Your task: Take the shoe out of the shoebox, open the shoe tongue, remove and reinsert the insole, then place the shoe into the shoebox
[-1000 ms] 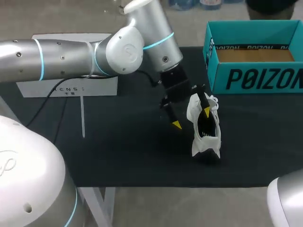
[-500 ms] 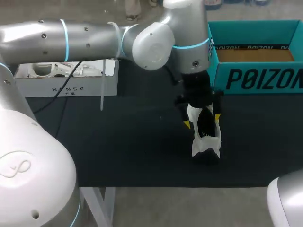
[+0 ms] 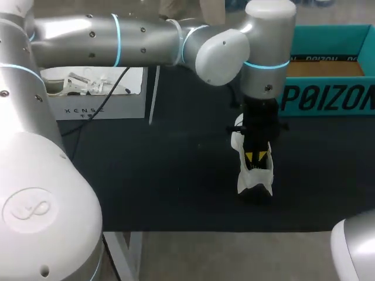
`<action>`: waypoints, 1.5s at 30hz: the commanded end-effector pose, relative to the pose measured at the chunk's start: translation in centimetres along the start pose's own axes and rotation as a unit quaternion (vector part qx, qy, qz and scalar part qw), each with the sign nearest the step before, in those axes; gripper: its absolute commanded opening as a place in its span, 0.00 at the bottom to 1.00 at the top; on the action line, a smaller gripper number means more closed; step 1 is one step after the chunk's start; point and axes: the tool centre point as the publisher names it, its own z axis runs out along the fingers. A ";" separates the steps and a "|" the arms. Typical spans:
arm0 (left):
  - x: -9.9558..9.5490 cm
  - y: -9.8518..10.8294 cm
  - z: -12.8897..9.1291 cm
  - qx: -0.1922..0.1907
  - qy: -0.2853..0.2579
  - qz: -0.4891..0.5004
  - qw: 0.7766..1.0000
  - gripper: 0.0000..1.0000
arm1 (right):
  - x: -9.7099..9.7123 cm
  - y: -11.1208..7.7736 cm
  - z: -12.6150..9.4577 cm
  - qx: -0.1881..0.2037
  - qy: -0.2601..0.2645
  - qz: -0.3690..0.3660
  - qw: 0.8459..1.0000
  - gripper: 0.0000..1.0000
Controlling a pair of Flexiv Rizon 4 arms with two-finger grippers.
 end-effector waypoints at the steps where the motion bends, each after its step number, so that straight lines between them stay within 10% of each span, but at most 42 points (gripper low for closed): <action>1: -0.3 -0.3 1.2 -0.012 0.004 0.000 1.000 0.00 | -0.2 0.3 0.0 0.003 0.002 0.000 1.000 1.00; 17: -0.2 -0.1 7.6 -0.022 -0.011 0.034 0.999 0.00 | -0.2 0.3 0.0 0.003 0.002 0.000 1.000 1.00; 34: -0.7 -0.5 3.6 -0.083 -0.015 0.048 0.995 0.00 | -0.2 0.3 0.0 0.003 0.002 0.000 1.000 1.00; 45: -1.2 0.1 6.0 -0.093 0.003 0.060 0.994 0.00 | -0.2 0.3 0.0 0.003 0.002 0.000 1.000 1.00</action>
